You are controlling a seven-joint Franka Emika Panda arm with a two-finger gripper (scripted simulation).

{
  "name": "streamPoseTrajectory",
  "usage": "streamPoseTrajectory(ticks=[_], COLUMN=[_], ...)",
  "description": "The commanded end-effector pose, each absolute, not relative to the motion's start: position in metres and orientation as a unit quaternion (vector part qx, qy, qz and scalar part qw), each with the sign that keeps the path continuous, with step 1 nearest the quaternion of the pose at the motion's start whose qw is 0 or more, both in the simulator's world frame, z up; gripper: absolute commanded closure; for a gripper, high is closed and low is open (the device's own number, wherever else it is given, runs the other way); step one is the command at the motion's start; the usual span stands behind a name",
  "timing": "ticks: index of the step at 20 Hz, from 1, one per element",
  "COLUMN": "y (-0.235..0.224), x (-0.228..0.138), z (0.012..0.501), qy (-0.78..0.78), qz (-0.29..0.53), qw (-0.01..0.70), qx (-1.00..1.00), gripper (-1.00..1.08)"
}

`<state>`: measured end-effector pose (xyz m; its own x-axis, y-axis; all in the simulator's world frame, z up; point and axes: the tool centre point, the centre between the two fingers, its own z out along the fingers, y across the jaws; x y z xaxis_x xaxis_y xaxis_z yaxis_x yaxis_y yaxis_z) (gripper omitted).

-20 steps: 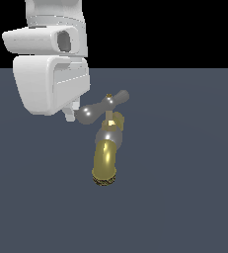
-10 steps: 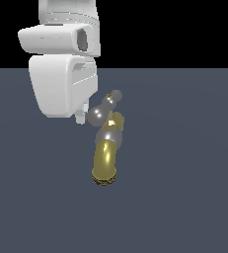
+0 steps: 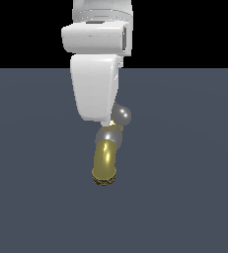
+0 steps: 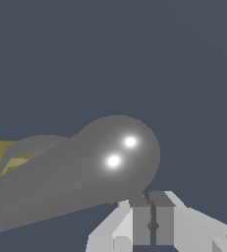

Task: Turn on the faucet by rotating a designated handle.

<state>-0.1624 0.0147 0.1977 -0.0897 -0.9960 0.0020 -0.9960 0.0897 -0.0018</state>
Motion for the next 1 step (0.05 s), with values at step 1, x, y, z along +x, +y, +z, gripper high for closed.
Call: streamPoseTrajectory(ticks=[1], y=[-0.0069], x=[-0.1653], z=[0.1975], qy=[-0.750], qz=[0.000], qw=[0.000], qx=[0.661], gripper=[1.08])
